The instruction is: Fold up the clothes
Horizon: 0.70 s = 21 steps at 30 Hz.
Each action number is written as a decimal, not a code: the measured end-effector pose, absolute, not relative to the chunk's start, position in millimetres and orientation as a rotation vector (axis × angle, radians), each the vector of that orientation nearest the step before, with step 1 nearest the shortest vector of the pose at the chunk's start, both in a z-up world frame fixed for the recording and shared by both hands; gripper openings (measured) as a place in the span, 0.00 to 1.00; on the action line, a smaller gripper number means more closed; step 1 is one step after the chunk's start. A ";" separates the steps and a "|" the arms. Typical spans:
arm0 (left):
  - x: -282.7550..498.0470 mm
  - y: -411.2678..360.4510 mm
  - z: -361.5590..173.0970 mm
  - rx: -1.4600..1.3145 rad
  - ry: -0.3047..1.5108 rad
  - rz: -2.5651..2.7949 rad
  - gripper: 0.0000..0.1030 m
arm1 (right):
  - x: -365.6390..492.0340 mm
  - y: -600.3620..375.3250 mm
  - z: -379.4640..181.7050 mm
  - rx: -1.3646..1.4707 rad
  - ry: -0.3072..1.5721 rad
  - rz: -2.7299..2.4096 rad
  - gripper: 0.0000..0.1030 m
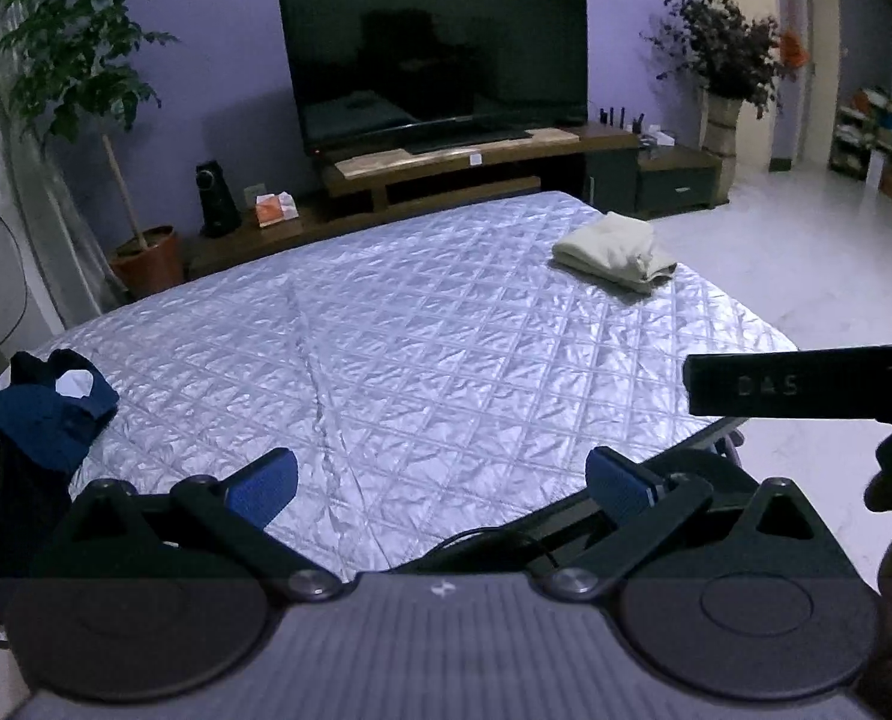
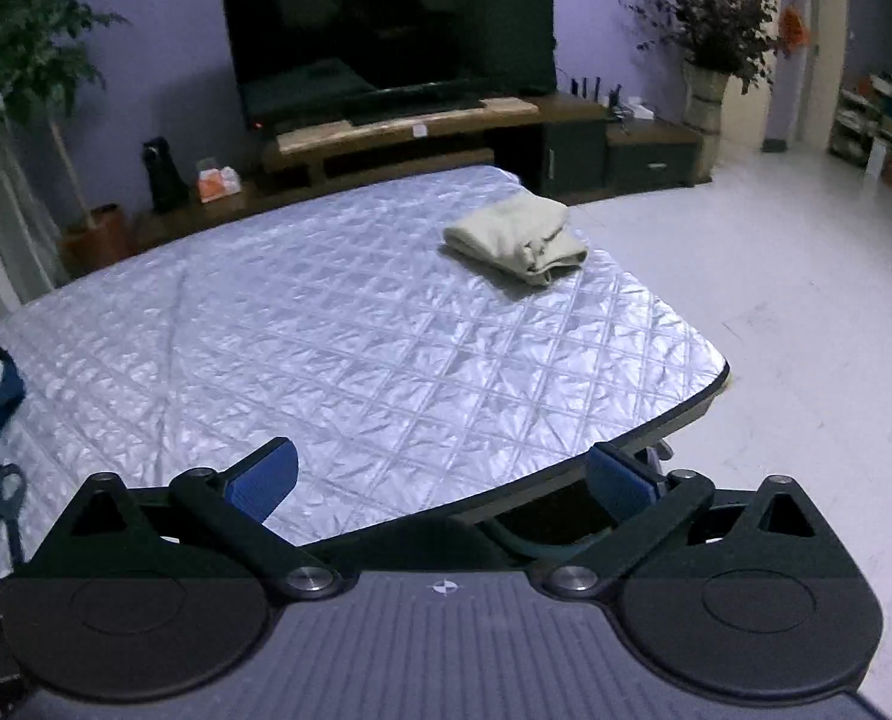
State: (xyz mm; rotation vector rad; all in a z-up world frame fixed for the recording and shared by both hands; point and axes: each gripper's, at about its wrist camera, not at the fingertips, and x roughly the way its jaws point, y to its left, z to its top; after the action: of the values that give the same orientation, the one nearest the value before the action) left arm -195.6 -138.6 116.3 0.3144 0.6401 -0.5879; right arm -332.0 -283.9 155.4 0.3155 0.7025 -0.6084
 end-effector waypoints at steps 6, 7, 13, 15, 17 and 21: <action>-204.2 -130.5 125.7 0.290 0.622 -0.589 0.99 | -346.4 -270.5 169.9 0.265 0.672 -0.616 1.00; -208.7 -128.2 128.6 0.286 0.621 -0.588 0.99 | -348.7 -268.9 171.3 0.261 0.669 -0.616 1.00; -223.4 -125.7 138.0 0.289 0.594 -0.591 0.99 | -351.4 -259.0 182.6 0.231 0.667 -0.612 1.00; -227.3 -126.8 141.4 0.295 0.579 -0.590 0.99 | -353.2 -254.6 188.4 0.219 0.658 -0.605 1.00; -229.8 -128.0 144.6 0.296 0.565 -0.592 0.99 | -356.4 -251.4 194.1 0.208 0.633 -0.599 1.00; -230.8 -129.8 150.7 0.282 0.543 -0.595 0.99 | -362.9 -247.6 205.1 0.182 0.574 -0.617 1.00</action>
State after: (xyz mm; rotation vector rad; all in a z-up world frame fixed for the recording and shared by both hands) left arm -230.8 -129.8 150.7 0.2825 0.5433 -0.5949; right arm -362.9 -247.6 205.1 0.1825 0.5744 -0.6171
